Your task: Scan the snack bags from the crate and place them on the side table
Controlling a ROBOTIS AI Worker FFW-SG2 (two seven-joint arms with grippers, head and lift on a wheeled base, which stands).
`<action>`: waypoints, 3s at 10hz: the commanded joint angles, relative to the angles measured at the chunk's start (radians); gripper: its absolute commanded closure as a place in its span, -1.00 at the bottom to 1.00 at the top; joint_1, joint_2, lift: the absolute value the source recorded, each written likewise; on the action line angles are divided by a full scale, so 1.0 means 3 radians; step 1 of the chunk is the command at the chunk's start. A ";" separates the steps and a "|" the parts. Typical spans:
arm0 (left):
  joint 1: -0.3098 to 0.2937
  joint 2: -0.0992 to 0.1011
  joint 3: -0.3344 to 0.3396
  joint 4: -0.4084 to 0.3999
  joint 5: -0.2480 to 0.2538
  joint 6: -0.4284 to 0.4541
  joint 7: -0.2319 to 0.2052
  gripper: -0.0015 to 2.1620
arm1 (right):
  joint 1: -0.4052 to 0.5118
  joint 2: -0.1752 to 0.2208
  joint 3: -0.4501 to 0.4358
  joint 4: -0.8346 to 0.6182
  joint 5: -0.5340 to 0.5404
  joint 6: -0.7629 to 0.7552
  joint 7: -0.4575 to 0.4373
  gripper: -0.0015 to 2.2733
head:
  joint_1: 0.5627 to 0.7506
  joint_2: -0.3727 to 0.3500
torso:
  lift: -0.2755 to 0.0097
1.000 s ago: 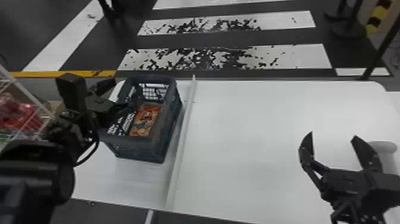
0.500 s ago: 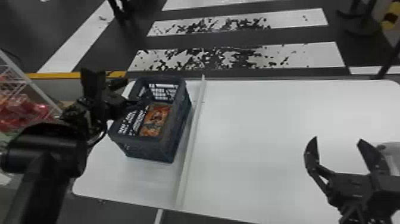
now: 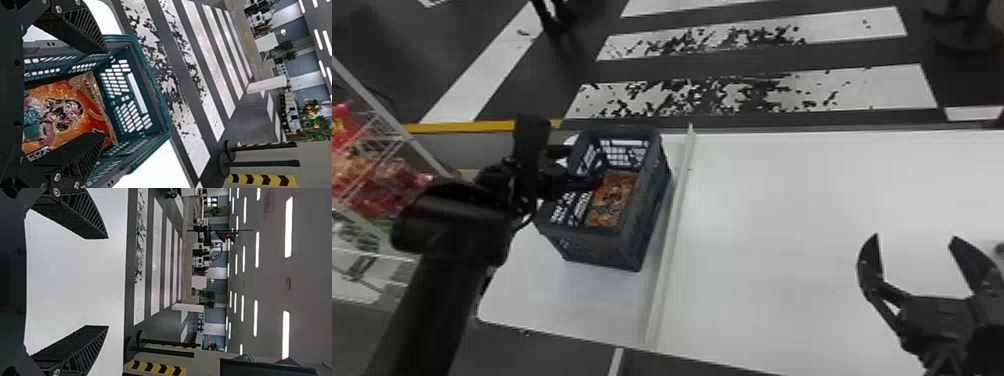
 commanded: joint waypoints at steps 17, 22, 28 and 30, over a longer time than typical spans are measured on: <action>-0.1017 -0.0164 -0.1367 0.1878 -0.0717 -0.0470 -0.0302 -1.00 | -0.0081 -0.0050 0.0139 -0.0013 0.0043 0.0201 0.0016 -0.94 | 0.41 0.73 | 0.58; -0.0976 -0.0236 -0.1331 0.2067 -0.0584 -0.0787 -0.0082 -1.00 | -0.0086 -0.0055 0.0175 -0.0044 0.0079 0.0334 0.0062 -0.94 | 0.41 0.72 | 0.58; -0.1171 -0.0231 -0.1265 0.2266 -0.0533 -0.0511 -0.0144 -1.00 | -0.0030 -0.0060 0.0226 -0.0115 0.0125 0.0385 0.0108 -0.94 | 0.41 0.81 | 0.58; -0.1171 -0.0221 -0.1260 0.2287 -0.0528 -0.0511 -0.0179 -0.96 | -0.0025 -0.0060 0.0257 -0.0166 0.0150 0.0477 0.0108 -0.94 | 0.41 0.84 | 0.58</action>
